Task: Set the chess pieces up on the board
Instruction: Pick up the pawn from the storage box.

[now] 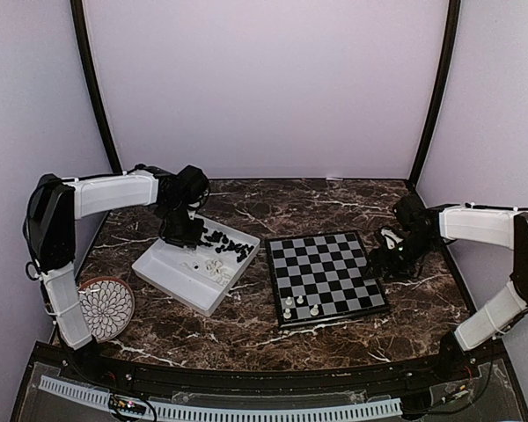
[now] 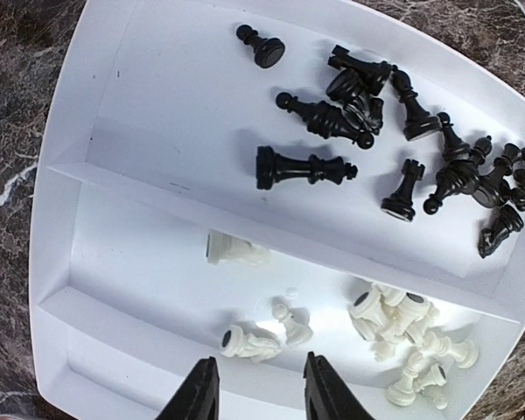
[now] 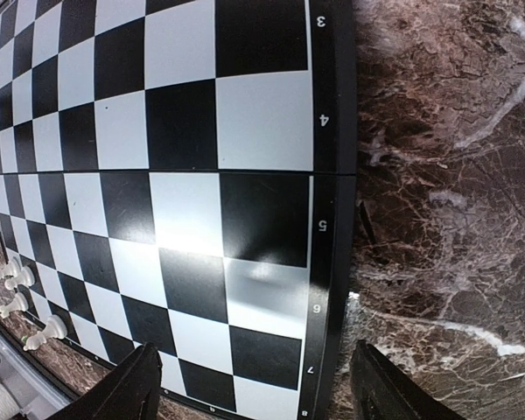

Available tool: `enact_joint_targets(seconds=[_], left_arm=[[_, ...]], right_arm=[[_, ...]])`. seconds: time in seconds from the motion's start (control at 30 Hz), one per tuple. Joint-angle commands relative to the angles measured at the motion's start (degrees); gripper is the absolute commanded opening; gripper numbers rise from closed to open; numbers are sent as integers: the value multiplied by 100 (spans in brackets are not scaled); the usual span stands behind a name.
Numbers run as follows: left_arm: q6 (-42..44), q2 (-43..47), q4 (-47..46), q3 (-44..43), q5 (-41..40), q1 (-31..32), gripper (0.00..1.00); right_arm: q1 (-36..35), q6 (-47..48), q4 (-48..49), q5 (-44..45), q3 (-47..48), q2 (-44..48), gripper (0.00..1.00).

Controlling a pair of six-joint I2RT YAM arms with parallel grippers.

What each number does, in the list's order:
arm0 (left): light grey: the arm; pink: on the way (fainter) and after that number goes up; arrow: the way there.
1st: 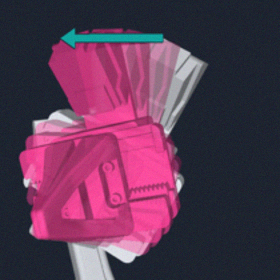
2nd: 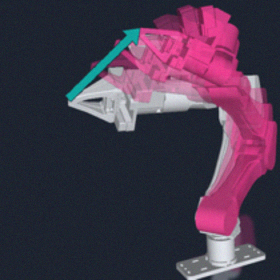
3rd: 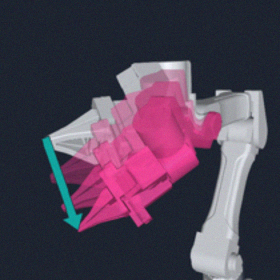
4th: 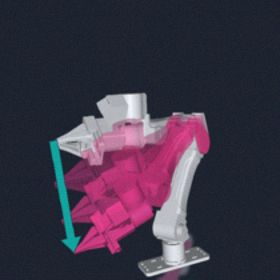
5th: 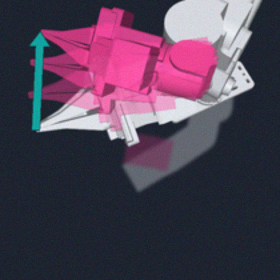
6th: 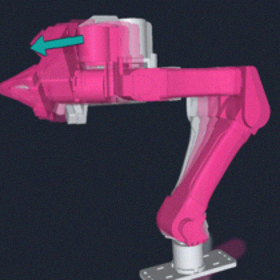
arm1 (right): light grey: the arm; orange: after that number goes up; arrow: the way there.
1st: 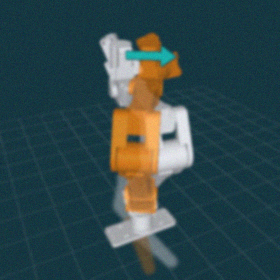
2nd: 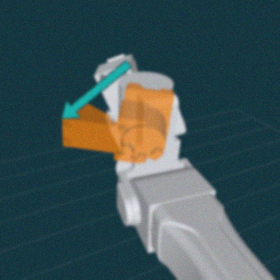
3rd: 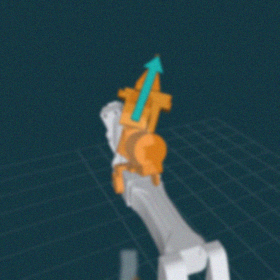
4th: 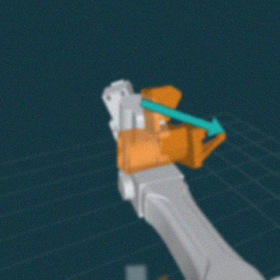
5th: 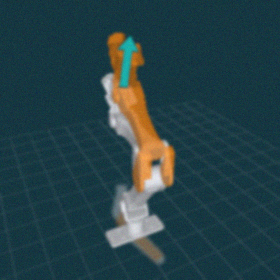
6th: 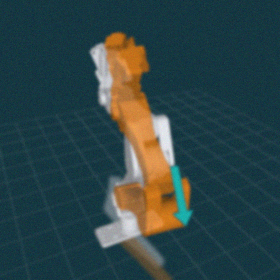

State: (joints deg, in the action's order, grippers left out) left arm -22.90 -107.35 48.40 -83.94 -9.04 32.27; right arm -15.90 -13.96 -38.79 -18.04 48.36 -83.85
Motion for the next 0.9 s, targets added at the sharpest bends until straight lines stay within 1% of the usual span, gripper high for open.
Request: enact_joint_targets(seconds=[0.0,0.13,0.3,0.43,0.47,0.6,0.87], left_arm=[[318,-57,-228,91,560,-56,35],[40,-180,-109,80,737,-54,35],[-935,-171,-76,207,697,-54,34],[-1435,-266,-56,263,663,-54,28],[-1555,-289,-32,268,665,-54,28],[-1761,-411,-22,303,711,-54,28],[-1900,-658,-47,307,706,-61,28]], right_arm=[[-43,42,73,-35,-28,-9,76],[-45,33,78,-24,-28,-19,76],[-40,33,92,-15,-37,-32,76],[-45,33,95,-25,-37,-48,76],[-40,33,93,-34,-37,-49,76],[-40,42,94,-42,-37,-69,76],[-45,42,86,-63,-29,-99,76]])
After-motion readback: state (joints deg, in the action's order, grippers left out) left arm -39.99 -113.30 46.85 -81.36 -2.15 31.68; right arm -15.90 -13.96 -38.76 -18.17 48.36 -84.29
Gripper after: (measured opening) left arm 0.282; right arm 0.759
